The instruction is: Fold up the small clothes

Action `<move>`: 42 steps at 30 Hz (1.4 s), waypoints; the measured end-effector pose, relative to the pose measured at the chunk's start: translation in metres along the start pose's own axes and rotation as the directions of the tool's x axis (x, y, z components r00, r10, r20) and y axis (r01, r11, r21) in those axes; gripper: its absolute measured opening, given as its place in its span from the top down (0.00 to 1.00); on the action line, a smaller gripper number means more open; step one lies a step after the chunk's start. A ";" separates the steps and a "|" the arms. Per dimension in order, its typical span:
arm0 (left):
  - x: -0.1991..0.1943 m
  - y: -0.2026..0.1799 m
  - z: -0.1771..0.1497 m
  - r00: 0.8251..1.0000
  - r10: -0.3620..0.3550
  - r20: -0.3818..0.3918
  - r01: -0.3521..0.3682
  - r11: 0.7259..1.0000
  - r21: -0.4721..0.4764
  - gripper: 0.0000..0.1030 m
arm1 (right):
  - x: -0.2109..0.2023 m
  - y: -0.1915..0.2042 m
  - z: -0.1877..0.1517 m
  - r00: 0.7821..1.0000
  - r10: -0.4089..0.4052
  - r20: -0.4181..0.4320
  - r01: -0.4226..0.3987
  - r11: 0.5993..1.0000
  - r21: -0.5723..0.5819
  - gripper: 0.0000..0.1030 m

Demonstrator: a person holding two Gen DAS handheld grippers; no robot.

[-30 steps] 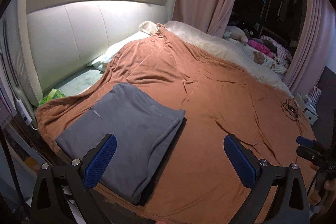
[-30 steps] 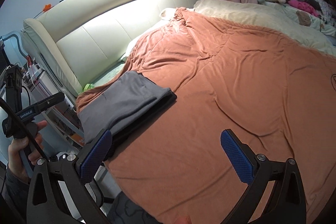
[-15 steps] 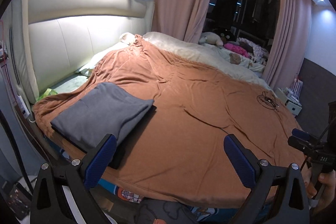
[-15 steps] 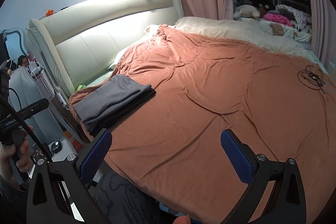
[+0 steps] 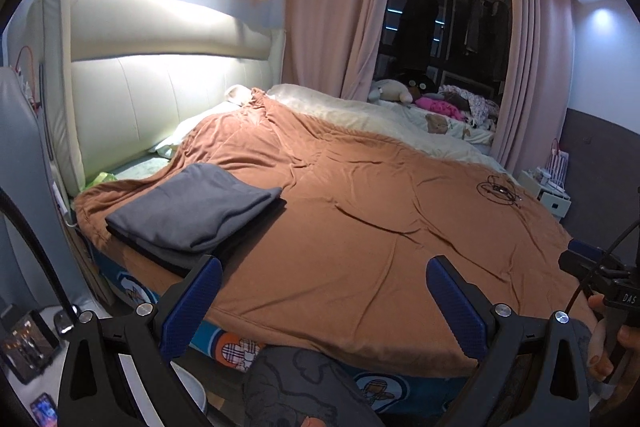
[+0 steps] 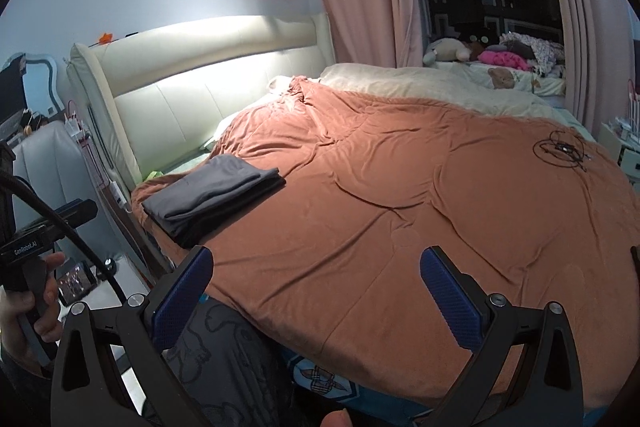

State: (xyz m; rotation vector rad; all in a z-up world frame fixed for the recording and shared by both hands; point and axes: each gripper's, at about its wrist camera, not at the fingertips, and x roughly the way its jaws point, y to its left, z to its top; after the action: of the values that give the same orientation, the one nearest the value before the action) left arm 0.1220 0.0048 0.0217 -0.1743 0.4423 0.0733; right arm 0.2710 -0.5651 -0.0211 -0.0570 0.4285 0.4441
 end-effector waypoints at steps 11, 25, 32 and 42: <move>-0.011 -0.009 -0.013 1.000 -0.012 0.015 0.012 0.999 0.032 0.00 | -0.002 0.016 -0.019 1.000 -0.011 0.025 0.011 1.000 -0.008 0.00; -0.022 -0.007 -0.017 1.000 -0.002 0.024 0.002 1.000 0.021 0.00 | -0.004 0.010 -0.021 1.000 -0.015 0.026 0.015 1.000 0.001 0.00; -0.026 -0.010 -0.018 1.000 0.001 0.014 -0.001 1.000 0.031 0.01 | -0.006 0.009 -0.023 1.000 -0.013 0.020 0.013 1.000 0.009 0.00; -0.032 -0.012 -0.020 1.000 -0.002 0.015 0.001 0.999 0.037 0.01 | -0.011 0.010 -0.021 1.000 -0.017 0.020 0.017 1.000 0.011 0.00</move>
State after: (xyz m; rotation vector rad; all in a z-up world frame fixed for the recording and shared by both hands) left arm 0.0857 -0.0118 0.0192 -0.1382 0.4282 0.0648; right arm 0.2495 -0.5631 -0.0353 -0.0460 0.4101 0.4257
